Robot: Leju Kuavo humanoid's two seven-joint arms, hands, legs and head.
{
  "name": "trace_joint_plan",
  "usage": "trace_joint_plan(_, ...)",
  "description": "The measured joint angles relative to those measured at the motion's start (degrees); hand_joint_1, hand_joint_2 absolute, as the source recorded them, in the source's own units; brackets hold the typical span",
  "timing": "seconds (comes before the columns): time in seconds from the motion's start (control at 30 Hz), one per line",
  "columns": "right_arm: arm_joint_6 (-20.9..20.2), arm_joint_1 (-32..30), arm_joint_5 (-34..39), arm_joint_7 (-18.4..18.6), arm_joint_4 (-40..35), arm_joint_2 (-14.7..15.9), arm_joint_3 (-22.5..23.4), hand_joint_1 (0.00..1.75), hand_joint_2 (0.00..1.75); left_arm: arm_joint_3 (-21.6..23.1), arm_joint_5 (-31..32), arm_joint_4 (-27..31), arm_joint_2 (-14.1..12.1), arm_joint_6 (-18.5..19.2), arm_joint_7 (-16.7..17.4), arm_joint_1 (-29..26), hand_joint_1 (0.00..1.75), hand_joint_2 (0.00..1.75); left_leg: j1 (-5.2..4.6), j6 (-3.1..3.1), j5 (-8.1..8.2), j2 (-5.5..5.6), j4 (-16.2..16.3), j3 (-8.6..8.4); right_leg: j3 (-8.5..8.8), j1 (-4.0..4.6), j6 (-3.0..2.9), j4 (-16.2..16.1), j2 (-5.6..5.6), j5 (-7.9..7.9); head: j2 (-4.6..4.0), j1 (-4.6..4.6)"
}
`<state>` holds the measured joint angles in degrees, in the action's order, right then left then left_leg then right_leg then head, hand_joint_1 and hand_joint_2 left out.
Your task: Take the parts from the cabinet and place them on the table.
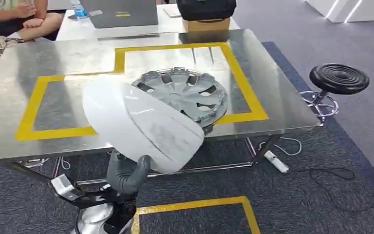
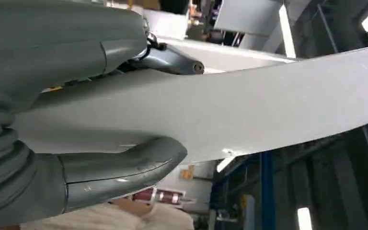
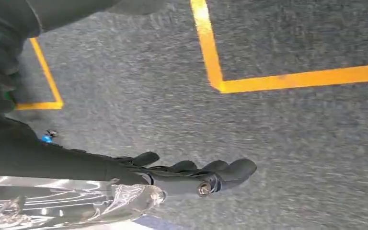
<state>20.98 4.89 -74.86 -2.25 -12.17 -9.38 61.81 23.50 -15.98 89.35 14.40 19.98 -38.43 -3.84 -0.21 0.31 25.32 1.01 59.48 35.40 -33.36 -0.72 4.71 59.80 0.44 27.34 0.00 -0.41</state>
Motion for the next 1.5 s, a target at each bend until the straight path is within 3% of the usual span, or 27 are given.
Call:
trace_joint_plan(0.03,0.07,0.07,0.00,-0.09,0.00,-0.02,0.02,0.00,1.75,-0.17,0.00,0.00,0.00,-0.22,0.05,-0.07,1.75,1.75,-0.01,-0.38,-0.25,-0.02,-0.30,0.03,-0.33,0.08,-0.92,0.36,0.04,-0.08,0.00,-0.18)
trace_joint_plan(0.17,0.05,0.07,0.09,-0.17,-0.02,0.00,0.15,0.00,1.75,-0.20,0.99,0.20,0.00,-1.29,-0.26,-0.06,1.75,1.75,0.09,-1.57,0.60,-0.27,0.19,0.18,0.14,-0.19,-2.43,-0.44,0.13,-0.44,0.00,-0.35)
trace_joint_plan(0.27,-0.20,0.23,-0.48,-0.24,-0.02,0.00,0.13,0.00,1.75,-0.26,-1.02,0.24,-0.11,-0.04,-0.26,-0.09,1.75,1.75,0.25,-2.08,6.39,-0.31,12.11,6.09,0.33,-0.20,-2.99,-0.57,0.01,-0.32,0.00,-0.77)
trace_joint_plan(0.3,-0.22,0.15,-0.50,-0.24,-0.02,0.00,0.13,0.00,1.75,-0.35,-1.18,0.24,-0.15,0.02,-0.28,-0.12,1.75,1.75,0.24,-2.12,7.20,-0.32,15.49,7.96,0.40,-0.20,-3.07,-0.57,-0.04,-0.24,-0.02,-0.74)
trace_joint_plan(0.33,-0.26,0.12,-0.55,-0.24,-0.02,0.00,0.13,0.00,1.75,-0.44,-1.22,0.24,-0.15,0.04,-0.26,-0.14,1.75,1.75,0.25,-2.11,6.48,-0.33,16.25,8.66,0.54,-0.23,-3.05,-0.57,-0.05,-0.15,0.00,-0.74)
trace_joint_plan(0.37,-0.26,0.14,-0.55,-0.26,-0.02,0.00,0.13,0.00,1.75,-0.50,-1.27,0.24,-0.15,0.07,-0.26,-0.15,1.75,1.75,0.28,-2.07,4.41,-0.34,14.44,7.95,0.74,-0.27,-2.96,-0.57,0.02,-0.04,-0.02,-0.79)
trace_joint_plan(0.47,-0.24,0.18,-0.50,-0.57,-0.02,0.00,0.13,0.00,1.75,-0.55,-1.46,0.24,-0.13,0.00,-0.11,-0.15,1.75,1.75,0.44,-1.93,-2.46,-0.55,1.57,1.53,1.64,-0.47,-2.24,-0.57,0.23,0.56,-0.02,-0.77)
trace_joint_plan(0.5,-0.17,0.23,-0.37,-0.87,-0.02,0.02,0.13,0.00,1.75,-0.55,-1.68,0.24,-0.07,-0.50,0.28,-0.15,1.75,1.75,0.28,-1.96,-1.30,-0.54,-0.13,0.49,1.50,-0.01,-1.80,-0.37,0.32,0.88,0.00,-0.87)
trace_joint_plan(0.53,-0.13,0.25,-0.31,-1.05,-0.02,0.02,0.13,0.00,1.75,-0.57,-1.77,0.24,0.02,-0.81,0.54,-0.16,1.75,1.75,0.33,-1.35,-0.93,-0.39,-0.58,0.51,1.37,-0.02,-1.60,-0.53,0.35,0.88,0.00,-0.81)
trace_joint_plan(0.67,1.23,0.32,-0.52,-0.81,-0.04,0.02,0.13,0.00,1.75,-0.66,-1.33,0.28,0.07,-1.25,0.48,-0.21,1.75,1.75,0.60,0.11,-0.83,-0.09,-1.12,0.06,1.63,-0.14,-0.29,-0.40,-0.01,1.55,0.00,-0.63)
trace_joint_plan(0.7,2.05,0.39,-0.74,-0.44,-0.04,0.02,0.13,0.00,1.75,-0.59,-1.05,0.33,0.07,-1.25,0.42,-0.20,1.75,1.75,0.61,0.51,-0.72,-0.08,-1.11,-0.08,0.45,-0.05,-0.20,2.05,-0.04,3.10,0.00,-0.25)
trace_joint_plan(0.8,2.52,0.39,-0.76,0.33,-0.04,0.02,0.13,0.00,1.75,-0.59,-0.63,0.31,0.04,-1.44,0.37,-0.22,1.75,1.75,0.37,0.89,-0.51,0.42,-1.07,-0.13,-6.71,-0.01,0.00,15.35,-0.04,8.54,-0.02,-0.15)
trace_joint_plan(0.87,2.49,0.24,-0.74,0.70,-0.04,0.04,0.15,0.00,1.75,-0.59,-0.63,0.31,0.02,-1.53,0.37,-0.22,1.75,1.75,0.27,0.99,-0.42,1.29,-1.06,-0.36,-7.66,0.03,-0.21,15.68,-0.02,6.80,-0.02,-0.18)
trace_joint_plan(0.93,2.47,0.24,-0.74,0.74,-0.04,0.04,0.13,0.00,1.75,-0.57,-0.63,0.31,0.04,-1.62,0.35,-0.21,1.75,1.75,0.27,0.80,-0.26,2.56,-1.05,-0.74,-3.84,0.06,-0.70,6.53,0.48,1.01,-0.02,-0.15)
trace_joint_plan(0.97,2.49,0.25,-0.74,0.74,-0.04,0.09,0.13,0.00,1.75,-0.55,-0.63,0.31,0.04,-1.62,0.37,-0.20,1.75,1.75,0.28,0.69,-0.19,3.14,-1.05,-0.92,-1.54,0.02,-0.91,1.57,1.53,-1.33,0.00,-0.13)
trace_joint_plan(1.0,2.49,0.26,-0.74,0.79,-0.02,0.11,0.13,0.00,1.75,-0.55,-0.63,0.31,0.04,-1.62,0.35,-0.20,1.75,1.75,0.15,0.42,-0.10,3.47,-0.96,-0.81,-0.43,-0.25,-1.00,-0.30,3.89,-0.63,-0.02,-0.18)
trace_joint_plan(1.07,2.49,0.37,-0.79,0.79,-0.02,0.11,0.11,0.00,1.75,-0.57,-0.63,0.33,0.02,-1.64,0.35,-0.20,1.75,1.75,0.23,-0.20,-0.27,4.18,-1.03,-0.59,-0.31,0.10,-1.25,-0.63,2.69,-0.89,-0.02,-0.29)
trace_joint_plan(1.13,2.49,0.50,-0.74,0.88,-0.02,0.09,0.13,0.00,1.75,-0.57,-0.59,0.33,0.02,-1.64,0.35,-0.20,1.75,1.75,0.31,-0.97,-0.51,4.97,-1.50,-0.63,-0.16,0.06,-2.05,-0.87,1.89,-1.09,0.00,-0.28)
trace_joint_plan(1.17,2.49,0.55,-0.76,0.85,-0.04,0.02,0.13,0.00,1.75,-0.59,-0.59,0.44,0.00,-1.64,0.35,-0.24,1.75,1.75,0.23,-1.16,-0.12,3.79,-1.07,-0.53,0.11,-0.33,-2.47,-1.32,1.12,-1.36,-0.02,-0.15)
trace_joint_plan(1.2,2.49,0.53,-0.74,0.85,-0.07,0.09,0.15,0.00,1.75,-0.59,-0.59,0.48,0.00,-1.64,0.33,-0.21,1.75,1.75,-0.01,-1.49,1.21,1.71,0.49,0.22,0.26,-0.33,-2.83,-1.50,0.81,-1.32,0.00,-0.88)
trace_joint_plan(1.23,2.49,0.51,-0.74,0.90,-0.07,0.13,0.15,0.00,1.75,-0.55,-0.59,0.48,-0.02,-1.73,0.33,-0.22,1.75,1.75,0.13,-1.79,3.26,0.67,3.89,1.92,0.32,-0.33,-3.01,-1.50,0.29,-1.24,-0.02,-1.18)
trace_joint_plan(1.3,2.45,0.39,-0.74,1.07,-0.07,0.11,0.15,0.00,1.75,-0.57,-0.46,0.46,-0.04,-1.90,0.33,-0.22,1.75,1.75,0.29,-2.19,7.32,-0.14,13.20,6.74,0.38,-0.31,-3.16,-1.49,-1.03,-1.07,-0.02,-1.14)
trace_joint_plan(1.33,2.41,0.31,-0.74,1.09,-0.07,0.11,0.15,0.00,1.75,-0.59,-0.46,0.46,-0.04,-1.99,0.33,-0.23,1.75,1.75,0.34,-2.36,7.62,-0.17,15.73,8.21,0.42,-0.34,-3.16,-1.48,-1.74,-0.99,-0.02,-1.20)
trace_joint_plan(1.37,2.43,0.30,-0.74,1.12,-0.07,0.11,0.15,0.00,1.75,-0.59,-0.46,0.46,-0.04,-2.12,0.33,-0.23,1.75,1.75,0.41,-2.45,6.58,-0.23,15.44,8.11,0.58,-0.38,-3.09,-1.48,-2.32,-0.87,-0.02,-1.16)
trace_joint_plan(1.43,2.45,0.36,-0.74,1.12,-0.07,0.09,0.15,0.00,1.75,-0.59,-0.46,0.46,-0.04,-2.21,0.33,-0.22,1.75,1.75,0.49,-2.41,1.82,-0.99,8.61,4.68,1.10,-0.46,-2.76,-1.48,-3.52,-0.49,-0.02,-1.18)
trace_joint_plan(1.47,2.45,0.39,-0.76,1.12,-0.07,0.09,0.15,0.00,1.75,-0.55,-0.39,0.48,-0.02,-2.21,0.33,-0.21,1.75,1.75,0.49,-2.37,-0.60,-2.43,3.61,1.98,1.52,-0.52,-2.44,-1.47,-4.03,-0.23,-0.02,-1.18)
trace_joint_plan(1.5,2.47,0.39,-0.76,1.12,-0.07,0.13,0.15,0.00,1.75,-0.55,-0.39,0.48,-0.02,-2.21,0.33,-0.20,1.75,1.75,0.35,-2.40,-1.32,-5.79,0.04,-0.03,1.82,-0.08,-1.98,-1.45,-4.40,0.08,-0.02,-1.22)
